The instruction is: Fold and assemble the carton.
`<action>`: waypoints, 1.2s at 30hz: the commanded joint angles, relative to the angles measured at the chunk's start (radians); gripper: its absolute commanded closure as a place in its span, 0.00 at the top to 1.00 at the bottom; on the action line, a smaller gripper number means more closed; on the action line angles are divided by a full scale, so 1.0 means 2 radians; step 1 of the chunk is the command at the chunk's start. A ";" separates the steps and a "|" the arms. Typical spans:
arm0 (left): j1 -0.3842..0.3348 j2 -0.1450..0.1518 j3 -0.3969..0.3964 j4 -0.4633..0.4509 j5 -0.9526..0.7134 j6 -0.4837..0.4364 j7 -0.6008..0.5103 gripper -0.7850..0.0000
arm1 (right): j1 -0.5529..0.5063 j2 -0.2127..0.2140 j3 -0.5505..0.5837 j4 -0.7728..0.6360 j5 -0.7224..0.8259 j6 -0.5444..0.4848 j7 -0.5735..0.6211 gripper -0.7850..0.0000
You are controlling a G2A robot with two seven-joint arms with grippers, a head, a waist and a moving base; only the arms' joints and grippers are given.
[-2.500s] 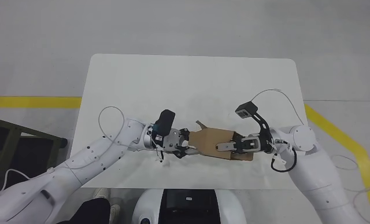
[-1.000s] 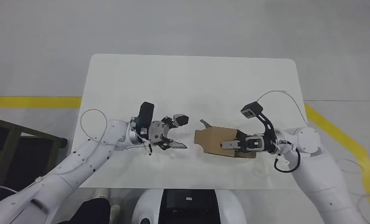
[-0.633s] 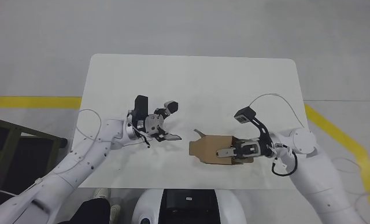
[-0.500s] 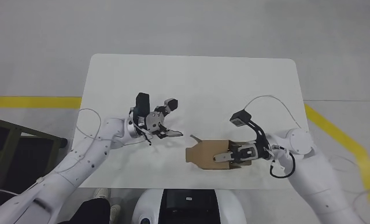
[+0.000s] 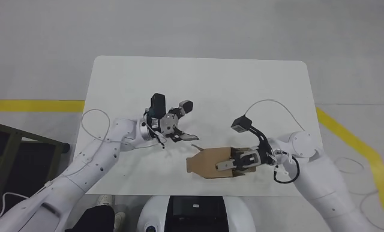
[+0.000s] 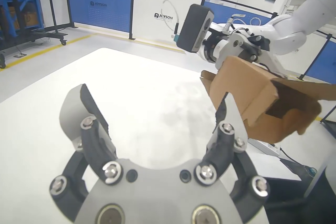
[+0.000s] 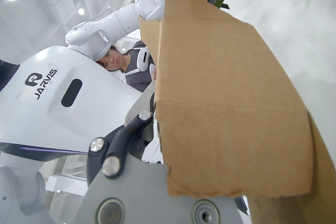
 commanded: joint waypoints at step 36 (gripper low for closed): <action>0.013 -0.026 -0.012 -0.026 0.010 -0.045 -0.050 1.00 | -0.003 0.002 0.007 -0.001 0.008 0.000 -0.003 0.00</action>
